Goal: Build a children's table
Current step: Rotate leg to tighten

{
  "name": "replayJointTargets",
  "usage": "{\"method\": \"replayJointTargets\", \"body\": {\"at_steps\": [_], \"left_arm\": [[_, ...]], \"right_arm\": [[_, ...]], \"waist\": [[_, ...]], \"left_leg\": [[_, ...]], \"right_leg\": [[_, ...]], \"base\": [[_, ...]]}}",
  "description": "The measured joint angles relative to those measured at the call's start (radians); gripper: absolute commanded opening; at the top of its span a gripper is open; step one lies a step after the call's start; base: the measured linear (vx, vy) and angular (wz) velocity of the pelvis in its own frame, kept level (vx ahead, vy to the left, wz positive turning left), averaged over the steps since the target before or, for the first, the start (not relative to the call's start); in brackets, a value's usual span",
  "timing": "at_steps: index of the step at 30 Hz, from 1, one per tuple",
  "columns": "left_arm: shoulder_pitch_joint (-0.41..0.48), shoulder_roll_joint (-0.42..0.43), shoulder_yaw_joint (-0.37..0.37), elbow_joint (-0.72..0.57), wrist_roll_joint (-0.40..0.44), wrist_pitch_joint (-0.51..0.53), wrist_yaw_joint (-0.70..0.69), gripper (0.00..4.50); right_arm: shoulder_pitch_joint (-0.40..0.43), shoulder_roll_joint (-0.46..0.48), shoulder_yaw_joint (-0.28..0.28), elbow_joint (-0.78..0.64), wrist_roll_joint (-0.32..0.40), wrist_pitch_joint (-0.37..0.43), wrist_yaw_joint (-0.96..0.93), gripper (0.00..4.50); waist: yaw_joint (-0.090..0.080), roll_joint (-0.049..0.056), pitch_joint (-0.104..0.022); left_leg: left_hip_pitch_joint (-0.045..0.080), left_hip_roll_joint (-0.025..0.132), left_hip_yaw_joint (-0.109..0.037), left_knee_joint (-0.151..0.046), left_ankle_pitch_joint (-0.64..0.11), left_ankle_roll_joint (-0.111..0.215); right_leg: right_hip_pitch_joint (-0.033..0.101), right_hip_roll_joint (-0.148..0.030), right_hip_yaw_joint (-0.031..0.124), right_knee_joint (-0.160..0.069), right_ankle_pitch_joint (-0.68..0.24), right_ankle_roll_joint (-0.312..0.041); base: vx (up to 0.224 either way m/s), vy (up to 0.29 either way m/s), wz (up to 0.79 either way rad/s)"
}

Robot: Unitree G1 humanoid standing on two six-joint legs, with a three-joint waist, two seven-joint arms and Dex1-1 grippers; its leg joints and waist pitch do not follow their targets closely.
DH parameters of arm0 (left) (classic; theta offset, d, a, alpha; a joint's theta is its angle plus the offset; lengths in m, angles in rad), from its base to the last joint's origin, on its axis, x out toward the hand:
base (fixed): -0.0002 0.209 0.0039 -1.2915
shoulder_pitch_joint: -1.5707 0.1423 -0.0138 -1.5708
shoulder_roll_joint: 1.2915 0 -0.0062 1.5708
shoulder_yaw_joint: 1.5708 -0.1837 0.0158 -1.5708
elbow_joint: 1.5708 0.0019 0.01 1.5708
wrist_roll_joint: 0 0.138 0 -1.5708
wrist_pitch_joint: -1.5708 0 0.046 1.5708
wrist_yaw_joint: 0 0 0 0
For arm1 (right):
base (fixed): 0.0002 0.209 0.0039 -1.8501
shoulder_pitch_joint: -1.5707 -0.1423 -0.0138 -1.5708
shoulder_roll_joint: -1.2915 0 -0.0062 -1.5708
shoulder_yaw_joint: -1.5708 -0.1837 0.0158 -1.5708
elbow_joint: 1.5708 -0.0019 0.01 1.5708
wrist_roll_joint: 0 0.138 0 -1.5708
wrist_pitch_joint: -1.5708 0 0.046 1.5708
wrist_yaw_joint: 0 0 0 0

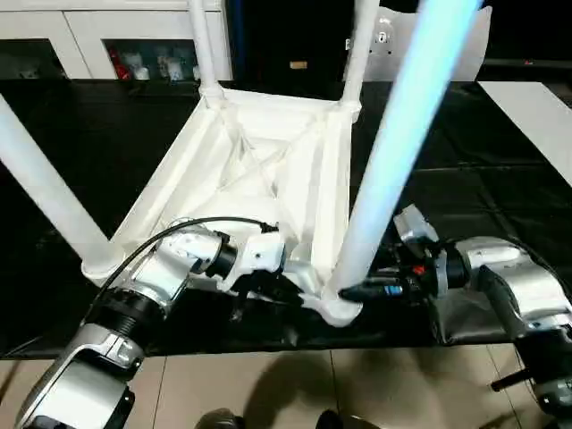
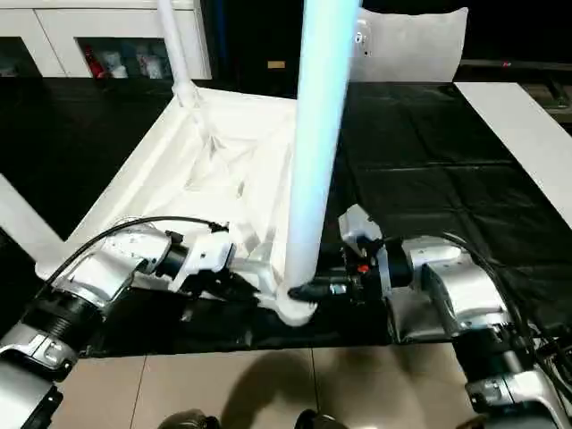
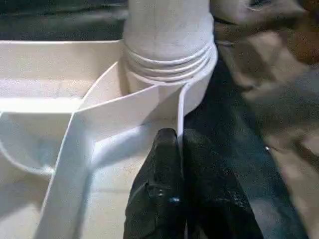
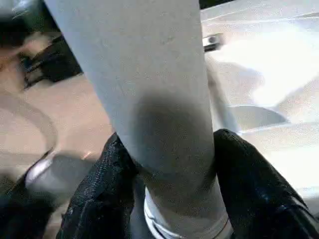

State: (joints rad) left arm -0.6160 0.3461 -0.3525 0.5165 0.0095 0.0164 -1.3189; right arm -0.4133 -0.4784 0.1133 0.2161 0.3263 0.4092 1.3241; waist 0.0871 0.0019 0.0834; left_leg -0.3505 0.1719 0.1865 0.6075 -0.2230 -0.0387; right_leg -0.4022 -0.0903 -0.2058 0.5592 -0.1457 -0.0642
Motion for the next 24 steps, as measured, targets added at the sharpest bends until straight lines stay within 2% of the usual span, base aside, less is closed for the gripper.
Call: {"method": "replayJointTargets", "body": {"at_steps": [4,7,10,14,15,17,24], "left_arm": [[0.001,-0.060,0.039,-0.013,0.036,0.150,0.182,0.00],[-0.002,-0.141,0.060,-0.024,0.062,0.247,0.328,0.00],[-0.006,-0.191,0.075,-0.029,0.083,0.300,0.432,0.00],[-0.007,-0.246,0.082,-0.044,0.107,0.350,0.523,0.00],[-0.007,-0.250,0.081,-0.047,0.107,0.354,0.532,0.00],[-0.010,-0.252,0.076,-0.049,0.109,0.355,0.540,0.00],[-0.012,-0.225,0.059,-0.060,0.116,0.326,0.520,0.00]], "right_arm": [[0.000,0.096,-0.056,-0.014,-0.066,0.038,-0.278,1.99],[-0.015,0.171,-0.098,-0.029,-0.122,0.083,-0.477,1.98],[-0.021,0.244,-0.117,-0.060,-0.164,0.127,-0.643,1.96],[-0.021,0.286,-0.129,-0.089,-0.195,0.155,-0.766,1.96],[-0.020,0.291,-0.128,-0.092,-0.202,0.147,-0.780,2.29],[-0.014,0.295,-0.128,-0.091,-0.207,0.125,-0.789,2.65],[0.012,0.294,-0.131,-0.093,-0.183,0.069,-0.754,3.29]], "waist": [[-0.056,-0.002,0.001],[-0.074,-0.001,0.001],[-0.078,0.003,-0.002],[-0.079,0.005,-0.003],[-0.080,0.005,-0.003],[-0.080,0.005,-0.003],[-0.077,0.005,-0.003]], "left_leg": [[0.000,0.000,0.000,-0.001,0.002,-0.004],[0.001,0.000,0.000,-0.005,0.002,-0.004],[0.000,0.000,-0.002,-0.008,0.003,-0.004],[0.000,0.000,-0.003,-0.009,0.001,-0.002],[-0.002,0.000,-0.003,-0.009,0.000,0.000],[-0.002,0.000,-0.002,-0.009,-0.001,0.001],[-0.007,0.000,-0.002,-0.009,-0.001,0.001]], "right_leg": [[0.002,0.001,0.000,-0.001,0.001,-0.001],[0.003,0.002,-0.002,-0.003,0.001,0.000],[0.003,0.003,-0.004,-0.007,0.001,0.000],[0.006,0.003,-0.004,-0.015,0.002,0.001],[0.006,0.002,-0.004,-0.015,0.002,0.002],[0.004,0.002,-0.003,-0.016,0.002,0.002],[-0.001,0.002,-0.003,-0.014,0.002,0.001]], "base": [[0.000,0.000,0.00],[0.000,0.000,0.00],[0.000,0.000,0.00],[0.000,0.000,0.00],[0.000,0.000,0.00],[0.000,0.000,0.00],[0.000,0.000,0.00]]}}
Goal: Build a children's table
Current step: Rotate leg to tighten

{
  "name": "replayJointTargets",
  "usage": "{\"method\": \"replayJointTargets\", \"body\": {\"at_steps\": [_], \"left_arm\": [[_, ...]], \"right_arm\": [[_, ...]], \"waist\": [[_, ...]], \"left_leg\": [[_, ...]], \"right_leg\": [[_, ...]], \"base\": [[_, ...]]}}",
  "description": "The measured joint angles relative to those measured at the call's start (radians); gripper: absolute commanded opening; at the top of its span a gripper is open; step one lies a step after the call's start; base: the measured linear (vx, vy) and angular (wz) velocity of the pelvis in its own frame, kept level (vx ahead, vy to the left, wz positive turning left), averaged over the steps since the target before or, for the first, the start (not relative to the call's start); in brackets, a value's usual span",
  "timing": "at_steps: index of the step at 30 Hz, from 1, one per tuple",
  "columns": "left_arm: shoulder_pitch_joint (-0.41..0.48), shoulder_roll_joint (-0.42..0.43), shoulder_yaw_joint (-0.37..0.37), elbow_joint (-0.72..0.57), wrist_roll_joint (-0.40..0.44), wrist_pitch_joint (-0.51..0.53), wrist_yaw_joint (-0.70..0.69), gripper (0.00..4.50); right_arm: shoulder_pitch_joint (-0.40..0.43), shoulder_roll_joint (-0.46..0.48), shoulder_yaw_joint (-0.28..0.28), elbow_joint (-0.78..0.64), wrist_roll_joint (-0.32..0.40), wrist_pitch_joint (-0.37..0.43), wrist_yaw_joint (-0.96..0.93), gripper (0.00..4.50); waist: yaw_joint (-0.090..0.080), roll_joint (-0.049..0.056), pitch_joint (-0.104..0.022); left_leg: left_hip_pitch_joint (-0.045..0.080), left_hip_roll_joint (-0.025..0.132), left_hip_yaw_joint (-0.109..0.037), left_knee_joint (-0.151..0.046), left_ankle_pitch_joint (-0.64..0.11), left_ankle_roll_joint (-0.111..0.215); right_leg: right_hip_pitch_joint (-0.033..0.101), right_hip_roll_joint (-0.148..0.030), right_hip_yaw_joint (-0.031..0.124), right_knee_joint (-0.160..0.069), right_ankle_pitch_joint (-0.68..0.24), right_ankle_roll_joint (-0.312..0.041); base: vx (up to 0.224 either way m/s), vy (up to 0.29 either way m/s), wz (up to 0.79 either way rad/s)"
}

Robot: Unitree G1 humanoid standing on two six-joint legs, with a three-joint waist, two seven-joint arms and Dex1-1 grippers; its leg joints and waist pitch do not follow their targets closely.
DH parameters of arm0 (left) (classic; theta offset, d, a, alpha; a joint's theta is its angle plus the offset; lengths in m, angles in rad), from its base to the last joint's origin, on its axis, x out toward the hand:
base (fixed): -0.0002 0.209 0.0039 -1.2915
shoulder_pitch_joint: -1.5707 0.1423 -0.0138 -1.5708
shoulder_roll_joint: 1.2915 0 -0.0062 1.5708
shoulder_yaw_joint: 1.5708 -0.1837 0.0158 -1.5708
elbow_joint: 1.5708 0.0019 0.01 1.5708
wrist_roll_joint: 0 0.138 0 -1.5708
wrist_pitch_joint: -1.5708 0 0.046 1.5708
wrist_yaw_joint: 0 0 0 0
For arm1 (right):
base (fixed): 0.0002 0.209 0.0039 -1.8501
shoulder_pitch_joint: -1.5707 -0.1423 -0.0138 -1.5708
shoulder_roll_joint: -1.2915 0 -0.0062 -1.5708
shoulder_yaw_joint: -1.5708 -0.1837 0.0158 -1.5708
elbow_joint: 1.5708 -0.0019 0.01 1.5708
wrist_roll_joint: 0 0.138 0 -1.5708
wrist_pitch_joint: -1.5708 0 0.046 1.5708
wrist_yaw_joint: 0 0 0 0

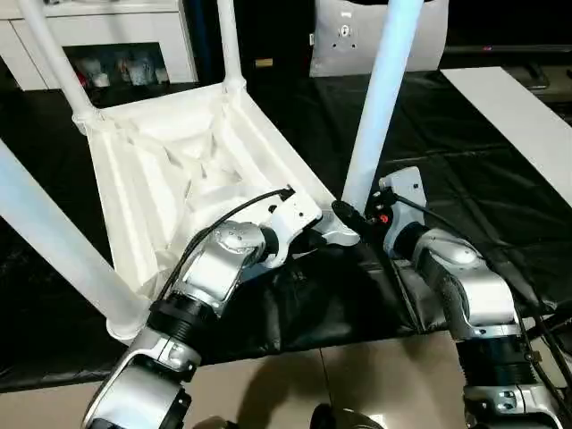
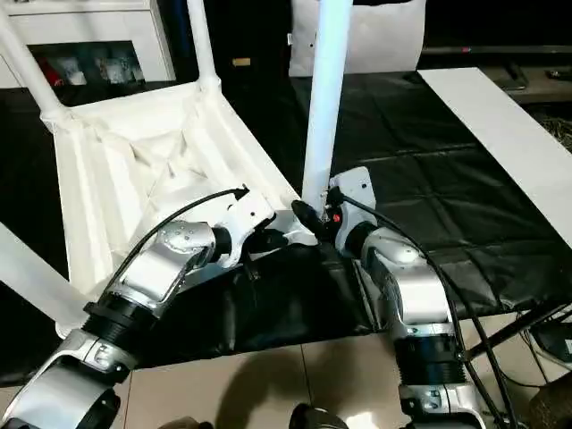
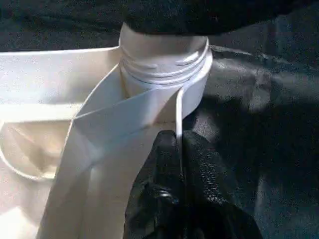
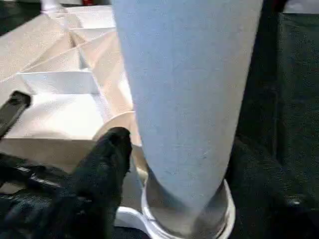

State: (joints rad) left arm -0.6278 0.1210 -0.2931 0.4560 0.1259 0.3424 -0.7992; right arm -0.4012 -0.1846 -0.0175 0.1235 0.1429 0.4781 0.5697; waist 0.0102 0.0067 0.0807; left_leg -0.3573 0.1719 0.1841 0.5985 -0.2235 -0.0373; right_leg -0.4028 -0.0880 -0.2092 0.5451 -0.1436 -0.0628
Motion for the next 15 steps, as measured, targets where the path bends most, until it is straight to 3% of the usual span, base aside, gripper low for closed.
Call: {"method": "replayJointTargets", "body": {"at_steps": [6,10,12,15], "left_arm": [[0.002,0.067,-0.024,0.004,-0.007,-0.077,-0.091,0.00],[0.007,0.141,-0.039,0.016,-0.025,-0.169,-0.213,0.00],[0.009,0.159,-0.039,0.020,-0.034,-0.189,-0.250,0.00],[0.009,0.202,-0.050,0.048,-0.045,-0.283,-0.325,0.00]], "right_arm": [[0.012,-0.095,0.006,0.006,0.057,-0.016,0.167,3.71],[0.012,-0.211,0.032,0.017,0.082,-0.104,0.371,4.14],[0.012,-0.231,0.032,0.018,0.083,-0.122,0.410,4.23],[0.012,-0.289,0.072,0.055,0.082,-0.221,0.526,4.23]], "waist": [[0.017,0.000,0.000],[0.038,0.000,0.000],[0.046,0.000,0.000],[0.059,0.000,0.000]], "left_leg": [[0.001,0.000,0.000,0.003,0.000,0.000],[0.002,0.001,0.000,0.004,0.000,0.000],[0.003,0.001,0.000,0.005,0.000,0.000],[0.002,0.000,0.001,0.005,0.000,0.000]], "right_leg": [[-0.002,0.000,0.000,0.002,0.001,-0.001],[-0.001,0.000,0.000,0.004,0.001,-0.001],[0.000,0.000,0.000,0.004,0.001,-0.001],[0.000,-0.001,0.000,0.004,0.001,-0.001]], "base": [[0.000,0.000,0.00],[0.000,0.000,0.00],[0.000,0.000,0.00],[0.000,0.000,0.00]]}}
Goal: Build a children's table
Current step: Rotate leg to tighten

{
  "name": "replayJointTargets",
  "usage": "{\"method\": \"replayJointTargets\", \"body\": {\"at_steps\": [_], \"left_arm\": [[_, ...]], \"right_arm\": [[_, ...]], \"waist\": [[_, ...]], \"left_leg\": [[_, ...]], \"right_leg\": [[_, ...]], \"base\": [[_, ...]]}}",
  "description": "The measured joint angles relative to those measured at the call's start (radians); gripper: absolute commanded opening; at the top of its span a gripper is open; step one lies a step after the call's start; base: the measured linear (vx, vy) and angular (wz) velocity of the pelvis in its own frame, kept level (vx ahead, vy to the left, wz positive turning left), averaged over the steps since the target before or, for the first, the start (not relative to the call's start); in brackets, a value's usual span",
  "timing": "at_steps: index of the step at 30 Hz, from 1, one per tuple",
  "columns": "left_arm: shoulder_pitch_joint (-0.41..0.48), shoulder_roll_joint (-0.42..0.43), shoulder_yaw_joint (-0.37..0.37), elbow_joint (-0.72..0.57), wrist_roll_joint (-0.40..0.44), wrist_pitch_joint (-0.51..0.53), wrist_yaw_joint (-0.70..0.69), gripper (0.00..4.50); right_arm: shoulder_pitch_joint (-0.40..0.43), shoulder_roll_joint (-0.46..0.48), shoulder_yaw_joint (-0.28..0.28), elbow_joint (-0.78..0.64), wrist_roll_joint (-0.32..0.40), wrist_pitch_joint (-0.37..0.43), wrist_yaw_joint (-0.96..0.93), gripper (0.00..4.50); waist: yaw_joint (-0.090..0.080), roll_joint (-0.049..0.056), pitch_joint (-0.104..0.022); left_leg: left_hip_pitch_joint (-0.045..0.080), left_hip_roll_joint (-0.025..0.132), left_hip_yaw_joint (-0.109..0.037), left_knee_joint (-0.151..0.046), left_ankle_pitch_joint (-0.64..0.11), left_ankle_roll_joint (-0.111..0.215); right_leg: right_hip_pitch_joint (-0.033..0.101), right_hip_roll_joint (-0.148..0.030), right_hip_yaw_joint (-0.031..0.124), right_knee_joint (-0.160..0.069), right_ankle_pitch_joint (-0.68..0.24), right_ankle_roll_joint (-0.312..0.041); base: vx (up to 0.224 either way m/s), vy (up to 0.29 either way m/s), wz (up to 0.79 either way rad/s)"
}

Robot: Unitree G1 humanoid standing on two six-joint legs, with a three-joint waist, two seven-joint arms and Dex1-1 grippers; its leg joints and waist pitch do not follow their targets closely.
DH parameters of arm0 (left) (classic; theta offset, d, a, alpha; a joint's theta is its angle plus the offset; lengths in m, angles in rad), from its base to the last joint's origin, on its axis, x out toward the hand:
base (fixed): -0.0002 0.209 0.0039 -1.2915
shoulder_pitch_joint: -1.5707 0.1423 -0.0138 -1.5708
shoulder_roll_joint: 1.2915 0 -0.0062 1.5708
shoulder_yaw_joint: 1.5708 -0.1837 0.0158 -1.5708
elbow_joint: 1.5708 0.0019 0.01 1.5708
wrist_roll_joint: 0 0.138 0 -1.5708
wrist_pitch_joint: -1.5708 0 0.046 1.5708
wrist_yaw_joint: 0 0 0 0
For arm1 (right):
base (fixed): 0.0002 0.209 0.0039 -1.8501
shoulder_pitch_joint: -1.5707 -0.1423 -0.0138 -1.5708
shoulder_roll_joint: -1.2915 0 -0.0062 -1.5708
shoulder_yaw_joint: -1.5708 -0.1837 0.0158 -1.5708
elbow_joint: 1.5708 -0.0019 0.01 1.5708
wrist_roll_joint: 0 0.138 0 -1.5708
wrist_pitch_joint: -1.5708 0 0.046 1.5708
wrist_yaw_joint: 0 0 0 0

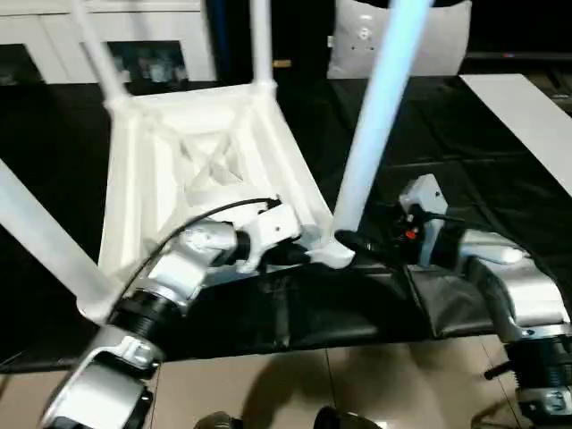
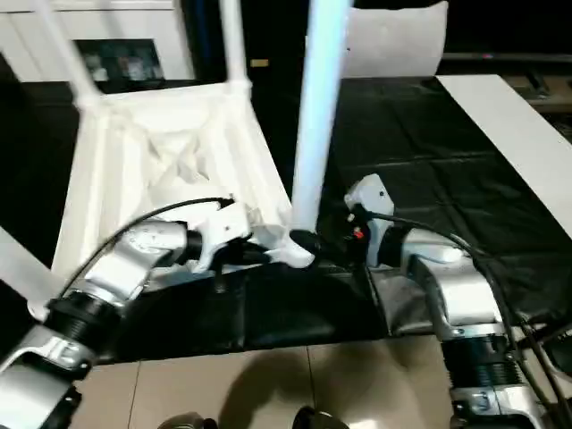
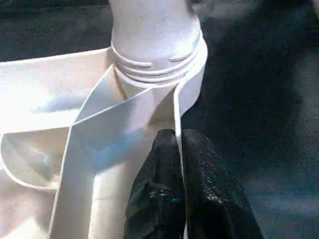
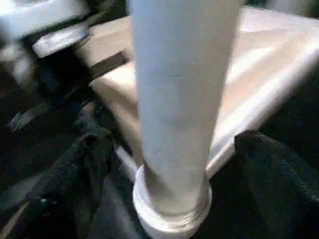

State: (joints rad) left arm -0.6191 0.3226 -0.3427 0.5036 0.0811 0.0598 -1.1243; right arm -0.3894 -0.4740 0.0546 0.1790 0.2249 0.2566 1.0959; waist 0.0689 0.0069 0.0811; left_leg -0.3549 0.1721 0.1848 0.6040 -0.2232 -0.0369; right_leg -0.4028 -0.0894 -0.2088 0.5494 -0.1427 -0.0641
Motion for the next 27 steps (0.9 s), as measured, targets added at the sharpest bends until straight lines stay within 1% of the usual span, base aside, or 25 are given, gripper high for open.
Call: {"method": "replayJointTargets", "body": {"at_steps": [1,2,4,6,8,10,14,15,16,17,20,22,23,25,27], "left_arm": [[0.000,0.017,-0.004,0.010,-0.010,-0.033,-0.035,0.00],[-0.002,0.028,-0.004,0.023,-0.018,-0.056,-0.063,0.00],[-0.004,0.046,-0.007,0.042,-0.028,-0.099,-0.109,0.00],[-0.007,0.061,-0.011,0.052,-0.036,-0.131,-0.158,0.00],[-0.007,0.066,-0.017,0.056,-0.043,-0.150,-0.198,0.00],[-0.011,0.072,-0.027,0.057,-0.048,-0.155,-0.232,0.00],[-0.021,0.072,-0.042,0.068,-0.049,-0.177,-0.273,0.00],[-0.025,0.071,-0.047,0.071,-0.051,-0.184,-0.281,0.00],[-0.026,0.071,-0.051,0.071,-0.052,-0.190,-0.292,0.00],[-0.027,0.070,-0.054,0.071,-0.053,-0.194,-0.299,0.00],[-0.027,0.066,-0.058,0.072,-0.055,-0.200,-0.314,0.00],[-0.028,0.063,-0.060,0.072,-0.055,-0.202,-0.316,0.00],[-0.028,0.063,-0.062,0.072,-0.055,-0.204,-0.317,0.00],[-0.032,0.062,-0.064,0.081,-0.055,-0.210,-0.317,0.00],[-0.033,0.062,-0.064,0.084,-0.055,-0.215,-0.317,0.00]], "right_arm": [[-0.001,-0.022,0.002,0.016,0.001,-0.031,0.040,4.23],[-0.005,-0.036,0.002,0.031,0.006,-0.043,0.077,4.23],[-0.011,-0.051,0.003,0.048,0.018,-0.058,0.134,4.23],[-0.022,-0.057,0.016,0.066,0.025,-0.064,0.192,4.23],[-0.029,-0.060,0.031,0.073,0.041,-0.064,0.233,3.90],[-0.040,-0.061,0.038,0.086,0.051,-0.061,0.270,3.87],[-0.051,-0.061,0.071,0.107,0.062,-0.062,0.324,3.39],[-0.051,-0.061,0.078,0.112,0.062,-0.062,0.339,3.39],[-0.051,-0.060,0.087,0.116,0.062,-0.062,0.352,3.29],[-0.051,-0.060,0.093,0.117,0.062,-0.062,0.359,3.04],[-0.052,-0.060,0.109,0.119,0.062,-0.064,0.383,2.93],[-0.052,-0.060,0.110,0.120,0.061,-0.065,0.390,2.71],[-0.053,-0.060,0.110,0.123,0.061,-0.069,0.394,2.53],[-0.057,-0.056,0.113,0.138,0.062,-0.077,0.402,2.47],[-0.061,-0.051,0.116,0.149,0.061,-0.087,0.405,2.26]], "waist": [[0.005,0.000,0.000],[0.009,0.000,0.000],[0.018,0.000,0.000],[0.026,0.000,0.000],[0.030,0.000,0.000],[0.033,0.000,0.000],[0.040,0.000,0.000],[0.042,0.000,0.000],[0.044,0.000,0.000],[0.045,0.000,0.000],[0.046,0.000,0.000],[0.046,0.000,0.000],[0.045,0.000,0.000],[0.043,0.000,0.000],[0.043,0.000,0.000]], "left_leg": [[0.000,0.000,0.000,0.000,0.000,0.000],[0.000,0.000,0.000,0.000,0.000,0.000],[0.001,0.000,0.001,0.000,0.000,0.000],[0.002,0.000,0.001,0.001,0.000,0.000],[0.002,0.000,0.001,0.002,0.000,0.000],[0.002,0.000,0.001,0.004,0.000,0.000],[0.002,0.000,0.001,0.006,0.000,0.000],[0.002,0.000,0.001,0.006,0.000,0.000],[0.002,0.000,0.001,0.006,0.000,0.000],[0.002,0.000,0.001,0.006,0.000,0.000],[0.002,0.000,0.001,0.006,0.000,0.000],[0.002,0.000,0.001,0.006,0.000,0.000],[0.002,0.000,0.001,0.006,0.000,0.000],[0.002,0.000,0.001,0.006,0.000,0.000],[0.002,0.000,0.001,0.006,0.000,0.000]], "right_leg": [[0.000,0.000,0.000,0.000,0.000,0.000],[0.000,0.000,0.000,0.000,0.000,0.000],[0.000,0.000,0.001,0.002,0.000,0.000],[0.000,-0.001,0.001,0.005,-0.001,0.000],[0.000,-0.001,0.001,0.006,-0.001,0.000],[0.000,-0.001,0.001,0.007,-0.001,0.000],[0.000,-0.002,0.001,0.009,-0.001,0.000],[0.000,-0.002,0.001,0.009,-0.001,0.000],[0.000,-0.002,0.001,0.009,-0.001,0.000],[0.000,-0.002,0.001,0.009,-0.001,0.000],[0.000,-0.002,0.001,0.009,-0.001,0.000],[0.000,-0.002,0.001,0.009,-0.001,0.000],[0.000,-0.002,0.001,0.009,-0.001,0.000],[0.000,-0.002,0.001,0.010,-0.001,0.000],[0.000,-0.002,0.001,0.010,-0.001,0.000]], "base": [[0.000,0.000,0.00],[0.000,0.000,0.00],[0.000,0.000,0.00],[0.000,0.000,0.00],[0.000,0.000,0.00],[0.000,0.000,0.00],[0.000,0.000,0.00],[0.000,0.000,0.00],[0.000,0.000,0.00],[0.000,0.000,0.00],[0.000,0.000,0.00],[0.000,0.000,0.00],[0.000,0.000,0.00],[0.000,0.000,0.00],[0.000,0.000,0.00]]}}
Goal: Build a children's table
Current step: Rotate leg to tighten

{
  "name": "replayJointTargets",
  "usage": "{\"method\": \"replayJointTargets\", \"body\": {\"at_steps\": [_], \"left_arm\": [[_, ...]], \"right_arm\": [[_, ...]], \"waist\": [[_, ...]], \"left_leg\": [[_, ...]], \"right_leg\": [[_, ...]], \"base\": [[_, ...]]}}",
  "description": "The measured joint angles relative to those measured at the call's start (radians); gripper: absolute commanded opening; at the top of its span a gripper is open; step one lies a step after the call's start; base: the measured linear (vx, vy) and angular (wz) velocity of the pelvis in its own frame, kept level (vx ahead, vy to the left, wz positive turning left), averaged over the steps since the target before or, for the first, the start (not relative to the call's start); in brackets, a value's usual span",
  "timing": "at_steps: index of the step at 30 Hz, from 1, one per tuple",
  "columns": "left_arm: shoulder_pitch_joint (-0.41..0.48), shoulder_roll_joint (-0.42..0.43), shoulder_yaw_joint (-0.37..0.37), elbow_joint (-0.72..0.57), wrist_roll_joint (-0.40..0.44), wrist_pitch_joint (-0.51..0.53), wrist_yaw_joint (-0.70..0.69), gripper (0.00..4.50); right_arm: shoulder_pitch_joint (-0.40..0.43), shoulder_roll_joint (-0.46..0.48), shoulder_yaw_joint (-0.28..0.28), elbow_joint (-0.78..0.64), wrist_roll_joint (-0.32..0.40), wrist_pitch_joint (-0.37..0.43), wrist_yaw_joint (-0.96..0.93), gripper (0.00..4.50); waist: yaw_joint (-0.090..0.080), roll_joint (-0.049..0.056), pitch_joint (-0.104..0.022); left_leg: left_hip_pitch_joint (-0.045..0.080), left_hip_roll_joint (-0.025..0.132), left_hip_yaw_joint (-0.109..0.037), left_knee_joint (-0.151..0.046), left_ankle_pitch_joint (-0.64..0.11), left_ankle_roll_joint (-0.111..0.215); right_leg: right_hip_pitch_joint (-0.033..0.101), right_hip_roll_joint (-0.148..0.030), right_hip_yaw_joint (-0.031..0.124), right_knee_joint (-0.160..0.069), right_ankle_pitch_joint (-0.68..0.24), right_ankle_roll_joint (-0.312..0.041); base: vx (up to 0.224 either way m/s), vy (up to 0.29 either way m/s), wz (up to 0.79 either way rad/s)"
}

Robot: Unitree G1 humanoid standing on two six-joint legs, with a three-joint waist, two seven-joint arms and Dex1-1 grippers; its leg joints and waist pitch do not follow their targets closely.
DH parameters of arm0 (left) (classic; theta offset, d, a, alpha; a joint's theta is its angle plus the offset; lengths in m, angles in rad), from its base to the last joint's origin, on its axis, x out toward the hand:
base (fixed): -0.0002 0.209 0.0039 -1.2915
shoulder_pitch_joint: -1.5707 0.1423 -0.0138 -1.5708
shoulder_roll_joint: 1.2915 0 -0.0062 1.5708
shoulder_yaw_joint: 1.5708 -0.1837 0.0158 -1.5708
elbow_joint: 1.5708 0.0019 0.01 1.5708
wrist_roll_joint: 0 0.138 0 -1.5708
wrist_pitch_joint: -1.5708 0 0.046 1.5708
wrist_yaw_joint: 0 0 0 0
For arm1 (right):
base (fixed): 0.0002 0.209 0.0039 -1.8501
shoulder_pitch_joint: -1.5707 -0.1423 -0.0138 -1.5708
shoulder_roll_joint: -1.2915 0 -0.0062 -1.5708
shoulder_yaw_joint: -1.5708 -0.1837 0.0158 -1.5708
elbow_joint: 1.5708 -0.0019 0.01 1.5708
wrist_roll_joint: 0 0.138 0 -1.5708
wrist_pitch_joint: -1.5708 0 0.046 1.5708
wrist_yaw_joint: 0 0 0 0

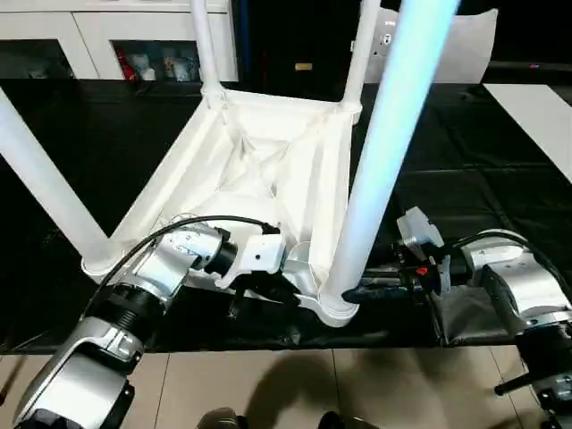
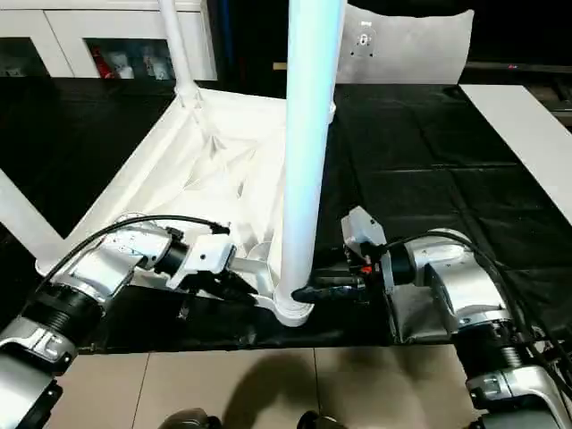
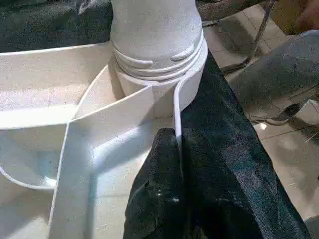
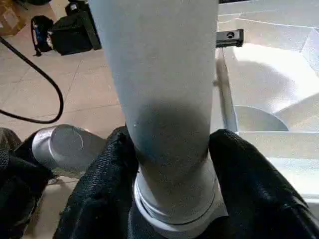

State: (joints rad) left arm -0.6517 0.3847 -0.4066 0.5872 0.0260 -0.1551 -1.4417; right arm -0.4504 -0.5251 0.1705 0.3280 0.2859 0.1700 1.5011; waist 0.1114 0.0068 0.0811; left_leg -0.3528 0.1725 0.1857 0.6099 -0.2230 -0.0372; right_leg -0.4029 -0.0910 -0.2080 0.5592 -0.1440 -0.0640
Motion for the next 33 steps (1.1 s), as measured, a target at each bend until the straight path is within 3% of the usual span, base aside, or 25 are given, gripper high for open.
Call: {"method": "replayJointTargets", "body": {"at_steps": [5,9,16,22,27,30,33], "left_arm": [[0.000,0.005,0.000,0.000,-0.001,-0.001,-0.007,0.00],[0.000,0.002,0.004,0.000,-0.007,0.024,-0.004,0.00],[0.003,-0.024,0.026,-0.030,0.001,0.177,0.090,0.00],[0.014,-0.089,0.077,-0.072,0.042,0.339,0.292,0.00],[-0.003,-0.201,0.124,-0.055,0.092,0.444,0.523,0.00],[-0.017,-0.260,0.129,-0.047,0.107,0.484,0.627,0.00],[-0.020,-0.293,0.135,-0.047,0.107,0.496,0.680,0.00]], "right_arm": [[0.000,0.007,0.006,-0.001,0.002,0.008,0.004,1.92],[0.018,0.011,-0.005,-0.022,0.026,0.064,-0.015,1.89],[0.101,0.061,-0.072,-0.120,0.035,0.148,-0.200,1.89],[0.104,0.177,-0.137,-0.169,-0.028,0.236,-0.524,1.89],[0.060,0.336,-0.176,-0.181,-0.136,0.290,-0.862,1.88],[0.034,0.390,-0.193,-0.182,-0.169,0.322,-1.007,1.88],[0.025,0.412,-0.204,-0.182,-0.174,0.325,-1.072,2.57]], "waist": [[0.000,0.000,0.000],[0.002,0.000,0.000],[-0.005,0.000,0.000],[-0.076,0.001,0.000],[-0.105,0.002,0.000],[-0.110,0.003,-0.001],[-0.107,0.003,-0.001]], "left_leg": [[0.000,0.000,0.000,0.000,0.000,0.000],[0.000,0.000,0.000,0.000,0.000,0.000],[0.004,0.000,0.000,0.000,0.001,-0.003],[0.003,0.000,0.000,-0.001,-0.001,-0.010],[0.002,0.001,-0.003,-0.003,0.000,-0.010],[0.001,0.000,-0.005,-0.005,0.000,-0.010],[-0.005,0.000,-0.005,-0.009,0.001,-0.002]], "right_leg": [[0.000,0.000,0.000,0.000,0.000,0.000],[0.000,0.000,0.000,0.000,0.000,0.000],[0.004,0.000,0.000,0.001,0.001,-0.001],[0.006,0.001,-0.001,-0.001,0.001,0.000],[0.006,0.003,-0.003,-0.004,0.001,0.000],[0.006,0.003,-0.004,-0.010,0.001,0.000],[0.004,0.003,-0.004,-0.014,0.001,0.001]], "base": [[0.000,0.000,0.00],[0.000,0.000,0.00],[0.000,0.000,0.00],[0.000,0.000,0.00],[0.000,0.000,0.00],[0.000,0.000,0.00],[0.000,0.000,0.00]]}}
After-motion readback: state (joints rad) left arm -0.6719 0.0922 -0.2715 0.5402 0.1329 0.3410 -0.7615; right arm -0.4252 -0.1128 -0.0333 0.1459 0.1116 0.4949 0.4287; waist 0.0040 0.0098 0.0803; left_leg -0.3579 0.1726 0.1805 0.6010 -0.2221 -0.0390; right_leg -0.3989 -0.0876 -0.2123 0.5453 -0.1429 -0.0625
